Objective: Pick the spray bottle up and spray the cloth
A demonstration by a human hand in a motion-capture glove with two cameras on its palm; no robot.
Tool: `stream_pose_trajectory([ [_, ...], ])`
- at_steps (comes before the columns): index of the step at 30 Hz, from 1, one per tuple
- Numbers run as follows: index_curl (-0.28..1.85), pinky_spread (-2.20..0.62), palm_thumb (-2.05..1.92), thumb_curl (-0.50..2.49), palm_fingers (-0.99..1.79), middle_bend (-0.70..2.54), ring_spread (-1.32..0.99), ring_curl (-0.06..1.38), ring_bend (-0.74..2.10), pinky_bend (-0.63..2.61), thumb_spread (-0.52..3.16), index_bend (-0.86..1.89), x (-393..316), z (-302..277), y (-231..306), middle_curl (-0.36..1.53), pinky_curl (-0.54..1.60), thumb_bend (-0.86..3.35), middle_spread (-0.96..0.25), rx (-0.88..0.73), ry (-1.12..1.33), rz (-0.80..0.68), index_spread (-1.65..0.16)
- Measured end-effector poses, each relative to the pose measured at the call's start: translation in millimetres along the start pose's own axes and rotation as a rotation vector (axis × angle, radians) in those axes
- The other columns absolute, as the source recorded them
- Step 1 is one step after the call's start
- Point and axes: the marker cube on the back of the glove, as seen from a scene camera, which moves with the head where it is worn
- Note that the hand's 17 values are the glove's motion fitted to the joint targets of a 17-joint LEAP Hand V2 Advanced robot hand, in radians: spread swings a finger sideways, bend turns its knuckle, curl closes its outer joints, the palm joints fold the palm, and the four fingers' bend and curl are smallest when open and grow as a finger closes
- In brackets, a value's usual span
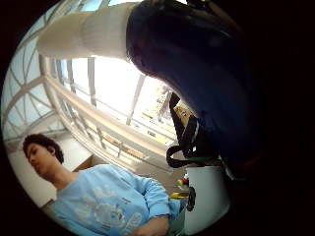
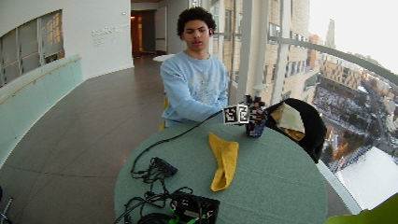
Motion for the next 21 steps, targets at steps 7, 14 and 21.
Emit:
stream_pose_trajectory([
  [7,0.11,0.19,0.81,0.63,0.53,0.13,-0.01,0.39,0.56,0.57,0.99,0.00,-8,-20,11,0.40,0.43,-0.05,-0.06,-0.048,0.057,0.020,-0.40],
  [14,0.12,0.21,0.74,0.57,0.49,0.18,-0.02,0.36,0.55,0.56,1.04,0.10,-21,-88,58,0.38,0.40,-0.04,-0.06,-0.141,0.247,0.108,-0.42],
  [21,0.14,0.24,0.70,0.53,0.49,0.22,0.00,0.34,0.50,0.52,1.07,0.13,-25,-165,137,0.39,0.38,-0.03,-0.05,-0.141,0.497,0.205,-0.43],
])
